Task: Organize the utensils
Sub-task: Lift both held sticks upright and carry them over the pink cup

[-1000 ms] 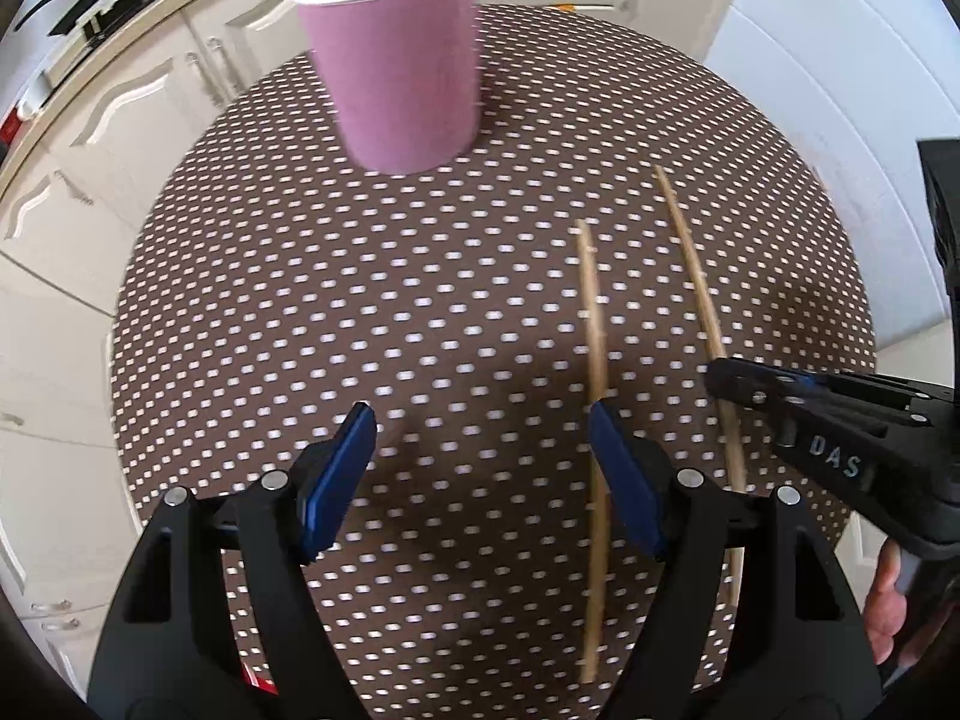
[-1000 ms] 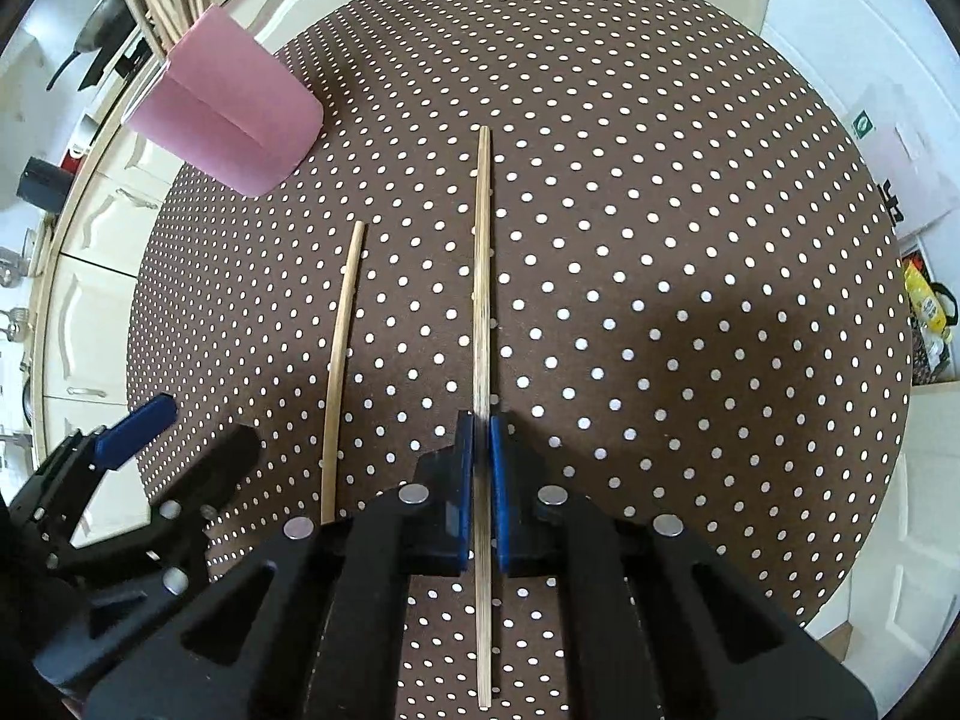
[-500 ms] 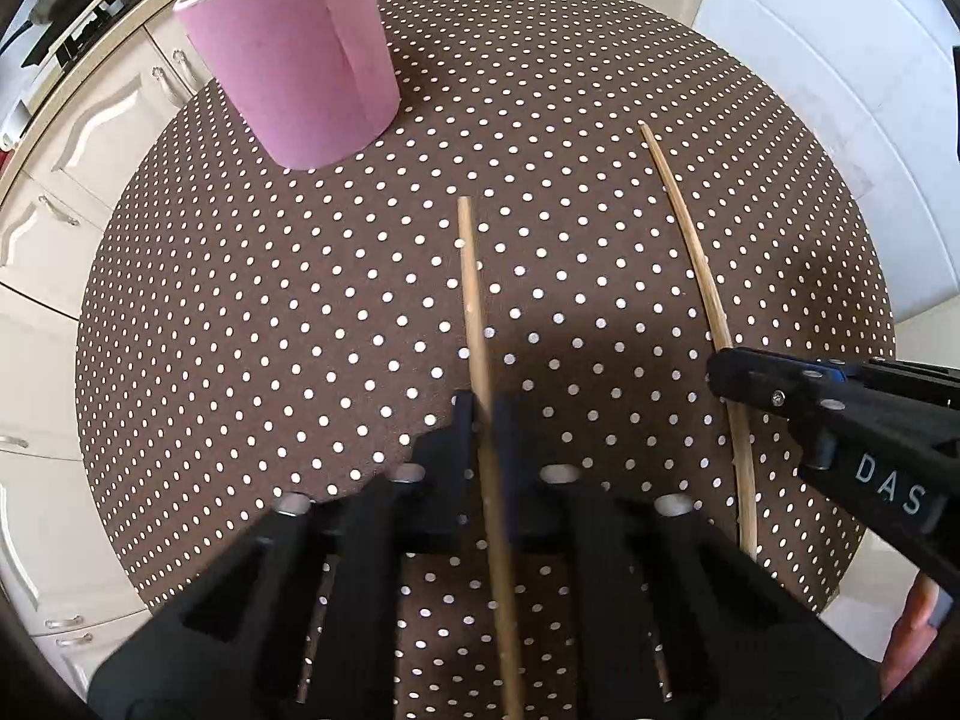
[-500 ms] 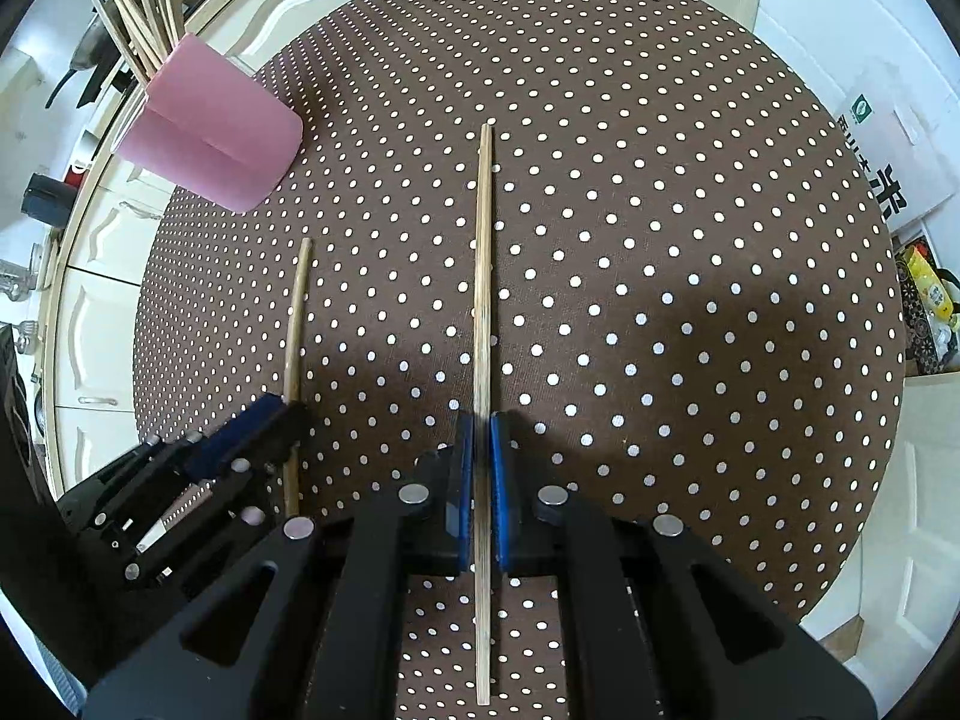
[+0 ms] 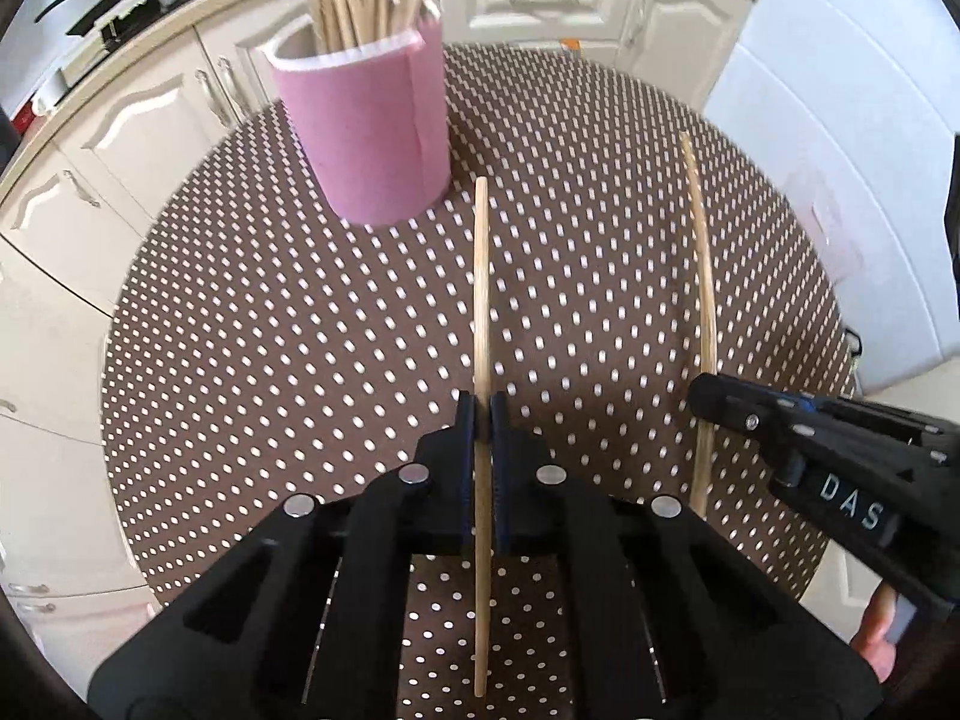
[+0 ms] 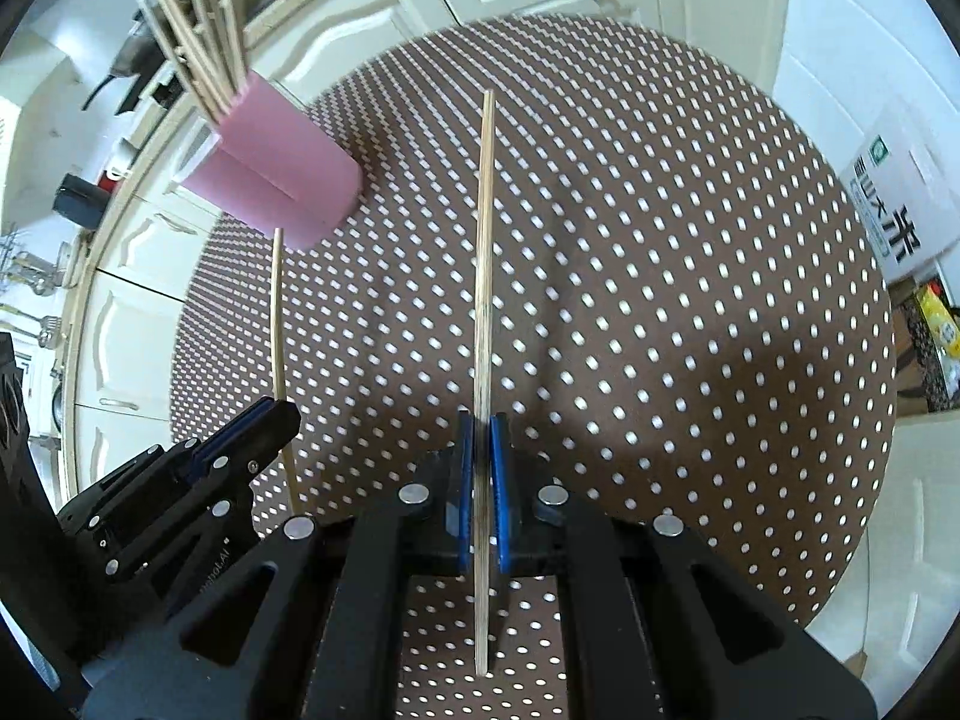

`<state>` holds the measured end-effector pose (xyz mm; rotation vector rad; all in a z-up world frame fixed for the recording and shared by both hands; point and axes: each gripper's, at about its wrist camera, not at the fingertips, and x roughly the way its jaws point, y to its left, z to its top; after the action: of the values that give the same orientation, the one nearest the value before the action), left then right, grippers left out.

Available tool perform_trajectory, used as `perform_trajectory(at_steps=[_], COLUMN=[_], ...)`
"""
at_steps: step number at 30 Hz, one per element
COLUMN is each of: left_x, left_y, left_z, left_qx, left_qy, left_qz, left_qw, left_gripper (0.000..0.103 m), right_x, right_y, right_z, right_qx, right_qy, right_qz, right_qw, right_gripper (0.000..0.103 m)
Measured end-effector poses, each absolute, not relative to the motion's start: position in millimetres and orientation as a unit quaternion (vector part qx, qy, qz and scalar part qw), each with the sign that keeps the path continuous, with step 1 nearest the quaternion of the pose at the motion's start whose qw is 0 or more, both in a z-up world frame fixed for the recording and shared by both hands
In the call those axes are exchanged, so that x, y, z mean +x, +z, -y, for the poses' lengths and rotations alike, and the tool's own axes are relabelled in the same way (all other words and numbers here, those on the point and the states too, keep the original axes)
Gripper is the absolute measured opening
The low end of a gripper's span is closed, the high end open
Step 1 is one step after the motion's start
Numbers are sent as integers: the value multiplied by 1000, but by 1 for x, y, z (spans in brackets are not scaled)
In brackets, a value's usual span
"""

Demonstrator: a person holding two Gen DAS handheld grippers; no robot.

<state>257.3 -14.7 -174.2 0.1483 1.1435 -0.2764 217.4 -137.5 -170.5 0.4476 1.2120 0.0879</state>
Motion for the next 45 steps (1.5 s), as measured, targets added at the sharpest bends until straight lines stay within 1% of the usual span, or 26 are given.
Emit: perform_trajectory(at_steps=[6,9,15,17,18,19,20,21,25,26,27,28,29,30,31,33,39,41,45], left_x=[261,261,267,268,269,270,271,271,278,281,284,285,285,286,286,288,296,294,285], left_y=[-138,-132,-168,-178,-184,-190,-195,-197,-212,-217,-223,-223,-224,-225,-224,-224,-220,-211,-190], left_z=[-2,-5,0,0,0,-1,-4,-7,-6,-5,-3,1,7,13,16,20,19,-2,-14], left_qx=[47,42,29,31,31,28,17,6,11,14,23,35,52,78,83,84,68,63,40], left_qy=[-122,-120,-145,-146,-146,-143,-143,-142,-127,-123,-116,-113,-111,-109,-114,-115,-111,-107,-104], left_qz=[-507,-501,-557,-574,-585,-596,-600,-595,-609,-611,-614,-605,-600,-594,-589,-586,-592,-588,-573], left_qw=[852,856,817,805,797,790,787,791,783,782,780,787,790,794,796,797,796,799,812], left_gripper=[6,6,7,10,24,52,62,63,62,60,53,51,47,41,23,7,6,6,6], right_x=[222,221,218,218,219,219,220,221,224,226,227,228,228,229,230,232,237,239,242], right_y=[-142,-136,-143,-146,-148,-149,-150,-153,-162,-164,-167,-169,-171,-172,-175,-178,-174,-170,-159], right_z=[137,138,138,141,142,144,145,146,151,150,150,150,150,150,149,149,143,140,138], right_qx=[209,209,212,215,216,217,217,218,224,224,224,224,224,224,224,225,225,223,218], right_qy=[52,53,49,44,42,41,40,37,34,33,32,32,32,31,31,31,40,43,50], right_qz=[-532,-524,-532,-536,-539,-542,-543,-547,-560,-564,-568,-571,-573,-576,-579,-583,-578,-573,-562], right_qw=[819,824,819,815,813,811,810,808,797,794,791,789,788,786,783,780,783,787,796], right_gripper=[5,5,5,5,5,5,5,5,5,5,5,5,5,5,5,5,5,5,5])
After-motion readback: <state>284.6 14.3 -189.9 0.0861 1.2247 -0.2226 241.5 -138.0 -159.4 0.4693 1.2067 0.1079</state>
